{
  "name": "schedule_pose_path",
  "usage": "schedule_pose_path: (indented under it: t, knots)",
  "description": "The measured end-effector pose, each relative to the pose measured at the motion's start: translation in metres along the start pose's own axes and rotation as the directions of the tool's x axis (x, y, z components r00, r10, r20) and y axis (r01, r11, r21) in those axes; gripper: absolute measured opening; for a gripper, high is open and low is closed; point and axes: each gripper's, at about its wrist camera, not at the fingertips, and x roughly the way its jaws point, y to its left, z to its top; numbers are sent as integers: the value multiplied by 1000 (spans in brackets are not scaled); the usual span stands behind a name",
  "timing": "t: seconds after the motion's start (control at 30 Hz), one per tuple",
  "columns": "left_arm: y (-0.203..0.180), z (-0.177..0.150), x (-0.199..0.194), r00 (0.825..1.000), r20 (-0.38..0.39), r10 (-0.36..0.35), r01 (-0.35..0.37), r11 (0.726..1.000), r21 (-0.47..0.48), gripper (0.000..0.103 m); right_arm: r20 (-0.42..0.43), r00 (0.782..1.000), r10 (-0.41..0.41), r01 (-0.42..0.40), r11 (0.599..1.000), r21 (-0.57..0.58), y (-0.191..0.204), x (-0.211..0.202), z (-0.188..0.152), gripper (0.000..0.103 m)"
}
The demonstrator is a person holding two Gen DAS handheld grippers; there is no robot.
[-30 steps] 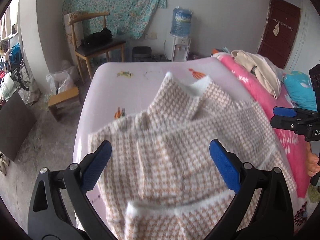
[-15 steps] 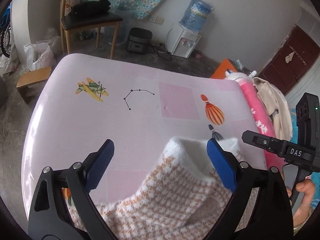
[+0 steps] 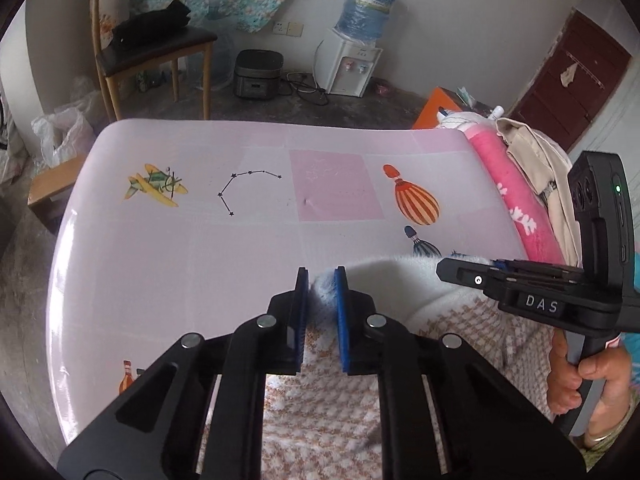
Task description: Fold large clothes
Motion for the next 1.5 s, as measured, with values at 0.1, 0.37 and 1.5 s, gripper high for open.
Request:
schedule_pose_path:
  t: [0.1, 0.37, 1.5]
  knots:
    - [-7, -6, -18, 1000, 10, -3, 3, 999, 32, 10, 25, 1000, -3, 4, 1000, -22, 5, -17, -7, 14]
    - [-25, -43, -69, 999, 25, -39, 36, 991, 130, 9, 82, 996, -44, 56, 986, -156, 26, -65, -48, 14]
    - [-18, -190, -102, 1000, -5, -3, 5, 969, 246, 9, 11, 994, 107, -104, 979, -178, 46, -76, -134, 34]
